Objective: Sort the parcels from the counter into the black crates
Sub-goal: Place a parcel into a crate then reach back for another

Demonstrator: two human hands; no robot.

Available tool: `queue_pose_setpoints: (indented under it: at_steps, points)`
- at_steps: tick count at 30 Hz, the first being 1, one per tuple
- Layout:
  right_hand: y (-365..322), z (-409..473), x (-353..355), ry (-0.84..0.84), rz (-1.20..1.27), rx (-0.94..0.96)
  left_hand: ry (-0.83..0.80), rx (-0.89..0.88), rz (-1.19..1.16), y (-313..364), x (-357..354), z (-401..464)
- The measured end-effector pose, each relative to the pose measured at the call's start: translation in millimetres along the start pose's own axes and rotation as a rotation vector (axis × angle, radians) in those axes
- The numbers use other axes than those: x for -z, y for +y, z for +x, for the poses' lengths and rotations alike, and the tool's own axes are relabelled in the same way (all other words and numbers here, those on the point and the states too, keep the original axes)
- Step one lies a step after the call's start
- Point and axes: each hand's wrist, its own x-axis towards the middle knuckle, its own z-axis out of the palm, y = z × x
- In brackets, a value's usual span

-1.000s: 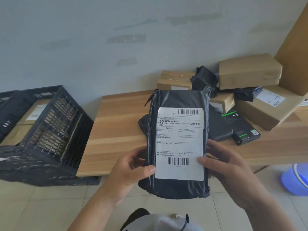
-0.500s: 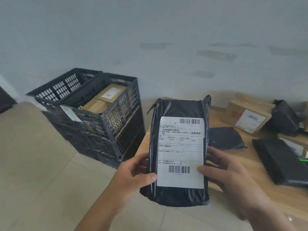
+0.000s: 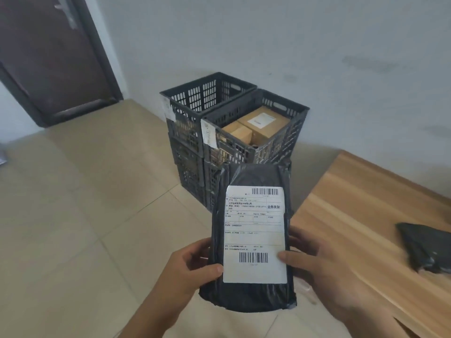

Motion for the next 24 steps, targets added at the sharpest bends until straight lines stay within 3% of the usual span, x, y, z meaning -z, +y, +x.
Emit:
queue_pose_setpoints:
  at_steps: [13,24]
  points:
    - [-5,118,-53,-0.098,-0.027,-0.146,0.062,0.117,-0.039,-7,81,73]
    - [-64,313,-119,-0.215,0.029,-0.192,0.202,0.186,0.106,91,175,212]
